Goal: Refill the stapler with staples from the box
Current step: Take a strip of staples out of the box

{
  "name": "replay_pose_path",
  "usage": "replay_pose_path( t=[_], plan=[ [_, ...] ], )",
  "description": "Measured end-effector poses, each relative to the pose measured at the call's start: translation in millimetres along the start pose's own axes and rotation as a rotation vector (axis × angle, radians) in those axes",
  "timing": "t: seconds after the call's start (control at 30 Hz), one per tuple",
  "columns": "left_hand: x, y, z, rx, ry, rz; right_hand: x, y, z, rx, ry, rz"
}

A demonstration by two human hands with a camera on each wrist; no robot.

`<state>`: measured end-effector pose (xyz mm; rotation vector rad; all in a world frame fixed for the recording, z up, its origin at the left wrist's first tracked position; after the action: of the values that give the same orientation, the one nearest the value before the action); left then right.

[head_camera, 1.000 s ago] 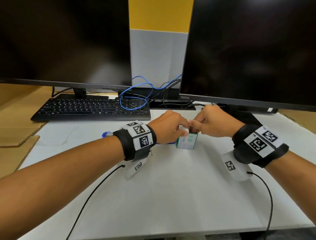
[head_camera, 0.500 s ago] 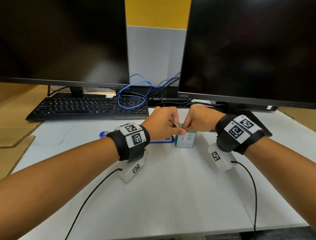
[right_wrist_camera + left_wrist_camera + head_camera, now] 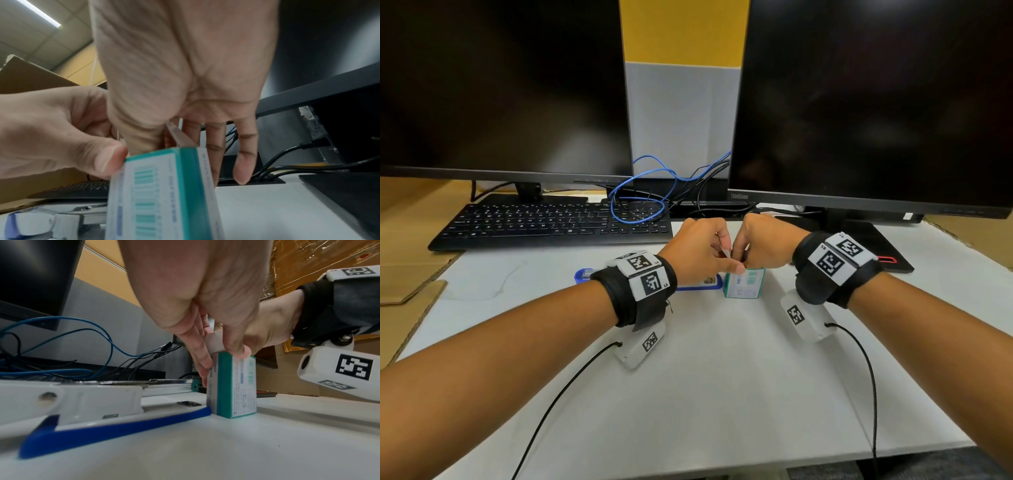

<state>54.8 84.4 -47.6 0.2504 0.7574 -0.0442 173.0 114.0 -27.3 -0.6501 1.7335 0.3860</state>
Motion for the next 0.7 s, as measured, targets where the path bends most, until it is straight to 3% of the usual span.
replay_pose_path(
  t=[0.43,0.7],
  plan=[
    [0.6,-1.3,-0.5,-0.03,-0.063,-0.01,-0.2,1.2,3.0,-0.039,-0.008,-0.057],
    [-0.1,-1.8,1.1,-0.01,-0.052,-0.004,-2.5,-0.4,7.4,-0.108,0.012,-0.004]
  ],
)
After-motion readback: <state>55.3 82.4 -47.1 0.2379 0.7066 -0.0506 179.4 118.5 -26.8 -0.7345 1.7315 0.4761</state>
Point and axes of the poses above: each hand's wrist, its own y-axis towards the middle knuckle, its own x-axis out of the palm, z = x × y, the point moved 5 cm from there along y, towards the middle knuckle, and after that the axes turned 4 degrees about z, right-handed, at the moved point
